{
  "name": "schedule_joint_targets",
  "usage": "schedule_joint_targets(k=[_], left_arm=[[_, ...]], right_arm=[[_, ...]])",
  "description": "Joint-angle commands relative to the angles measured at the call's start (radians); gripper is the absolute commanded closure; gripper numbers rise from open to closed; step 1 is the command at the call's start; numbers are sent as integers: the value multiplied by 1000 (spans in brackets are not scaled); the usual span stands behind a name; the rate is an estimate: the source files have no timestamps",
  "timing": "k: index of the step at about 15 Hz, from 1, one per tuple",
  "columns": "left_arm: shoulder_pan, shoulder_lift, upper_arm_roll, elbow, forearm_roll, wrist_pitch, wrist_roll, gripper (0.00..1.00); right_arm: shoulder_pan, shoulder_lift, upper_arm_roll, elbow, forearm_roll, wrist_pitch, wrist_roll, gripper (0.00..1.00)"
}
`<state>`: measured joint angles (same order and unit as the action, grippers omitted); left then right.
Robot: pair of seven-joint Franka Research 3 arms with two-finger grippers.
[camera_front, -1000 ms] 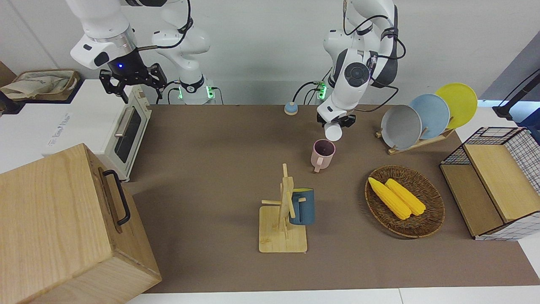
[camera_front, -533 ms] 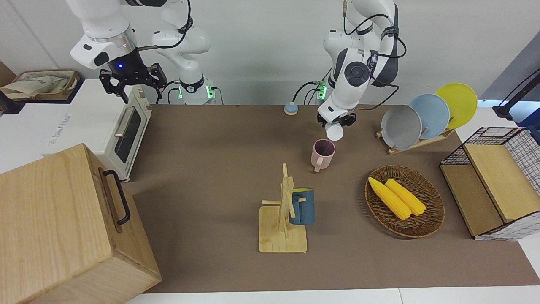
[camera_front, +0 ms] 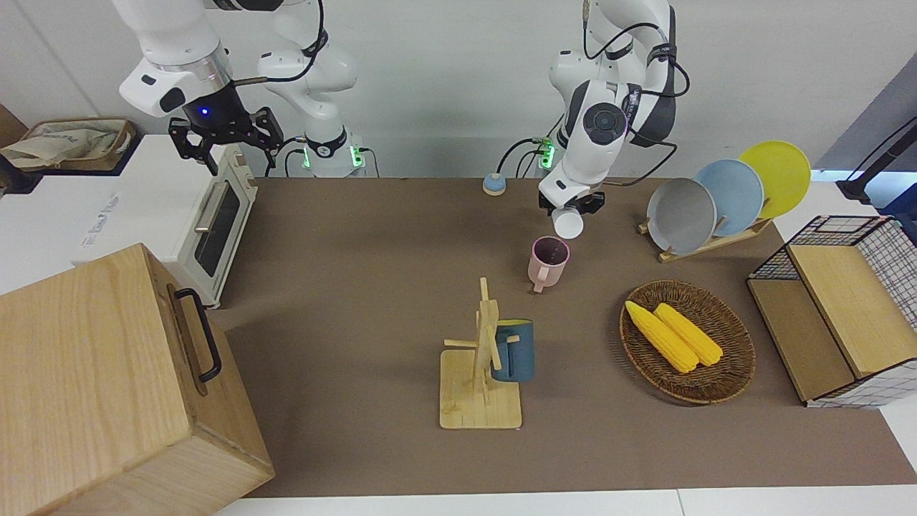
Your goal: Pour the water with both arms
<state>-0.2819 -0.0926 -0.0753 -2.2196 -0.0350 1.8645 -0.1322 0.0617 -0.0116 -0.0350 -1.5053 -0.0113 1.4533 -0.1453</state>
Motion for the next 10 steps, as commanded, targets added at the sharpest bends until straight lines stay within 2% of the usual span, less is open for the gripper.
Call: schedule_joint_targets(k=[1,6,10], left_arm=[[-14,-19,3,29,29,-25,-30,1000],[-14,-32,3,23,27,-12,-33,1000],[-14,-94,2,-52,24,97,-33,1000]], right_arm=[[-2,-16,1,-15,5,1,4,11],[-2,-18,1,-16,5,1,4,11],[-2,-16,1,-16,5,1,4,11]])
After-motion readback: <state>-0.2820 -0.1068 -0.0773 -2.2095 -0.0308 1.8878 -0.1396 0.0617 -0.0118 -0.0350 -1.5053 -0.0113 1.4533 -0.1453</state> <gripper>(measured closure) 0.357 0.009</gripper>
